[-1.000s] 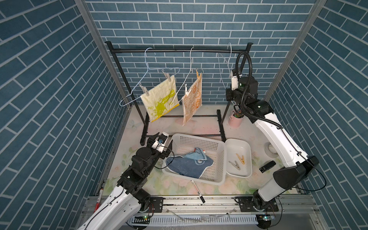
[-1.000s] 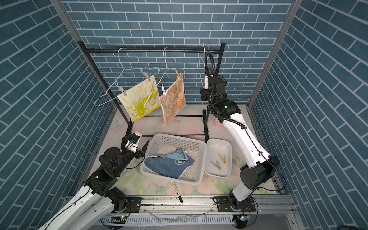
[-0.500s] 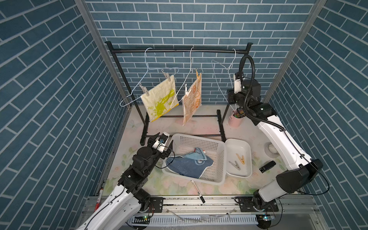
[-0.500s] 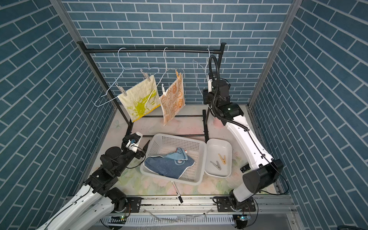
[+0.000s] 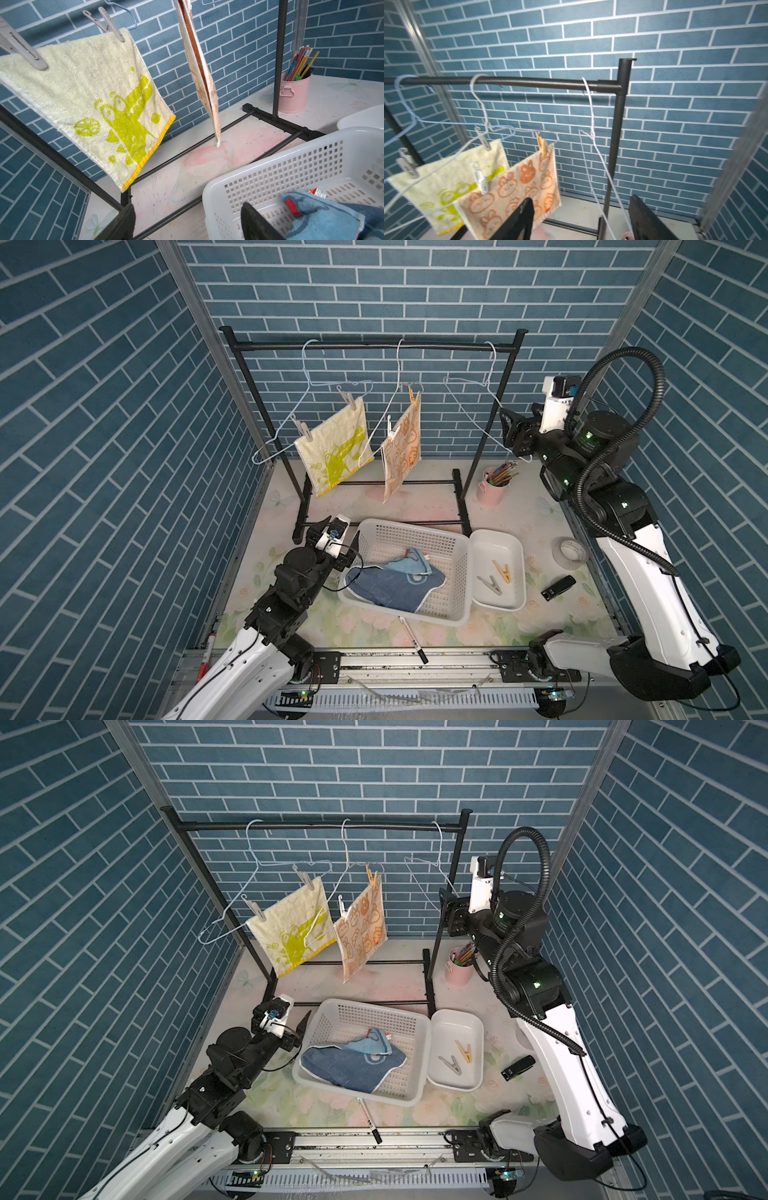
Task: Remove the clothespins securing towels to the hanger
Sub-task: Place the hanger on the clothesline, then pick up the hanger from the clothesline.
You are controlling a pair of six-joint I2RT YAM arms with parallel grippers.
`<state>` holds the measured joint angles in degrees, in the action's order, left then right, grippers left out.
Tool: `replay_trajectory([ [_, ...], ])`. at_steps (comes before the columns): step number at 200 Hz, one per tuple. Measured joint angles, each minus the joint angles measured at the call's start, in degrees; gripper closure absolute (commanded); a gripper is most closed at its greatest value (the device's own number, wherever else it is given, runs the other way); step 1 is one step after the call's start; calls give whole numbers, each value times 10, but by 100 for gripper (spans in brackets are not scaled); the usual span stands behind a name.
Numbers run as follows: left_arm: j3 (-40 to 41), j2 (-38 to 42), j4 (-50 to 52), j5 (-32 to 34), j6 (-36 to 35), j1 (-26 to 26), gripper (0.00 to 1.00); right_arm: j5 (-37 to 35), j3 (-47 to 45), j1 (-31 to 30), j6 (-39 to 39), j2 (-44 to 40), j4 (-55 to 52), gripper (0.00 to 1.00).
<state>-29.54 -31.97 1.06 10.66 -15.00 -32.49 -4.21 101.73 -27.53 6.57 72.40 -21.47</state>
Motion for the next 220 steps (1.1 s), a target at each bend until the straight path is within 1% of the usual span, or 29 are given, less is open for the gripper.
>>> replay_trajectory([
  [15,0,5,0,7,9,0,20,46,1,0,29,5,7,28],
  [32,0,9,1,14,16,0,19,95,8,-2,69,31,18,29],
  [55,0,14,6,21,24,0,19,149,21,-11,123,86,39,30],
  [75,0,14,16,22,26,0,19,176,53,-25,160,145,45,30],
  [125,0,18,25,22,26,0,19,204,151,-62,215,257,63,30],
  [173,0,19,25,22,21,0,19,223,292,-88,251,365,71,31],
  [200,0,19,25,22,18,0,19,229,363,-100,265,424,64,35],
  [220,0,18,25,22,16,0,19,229,382,-107,278,451,65,37],
])
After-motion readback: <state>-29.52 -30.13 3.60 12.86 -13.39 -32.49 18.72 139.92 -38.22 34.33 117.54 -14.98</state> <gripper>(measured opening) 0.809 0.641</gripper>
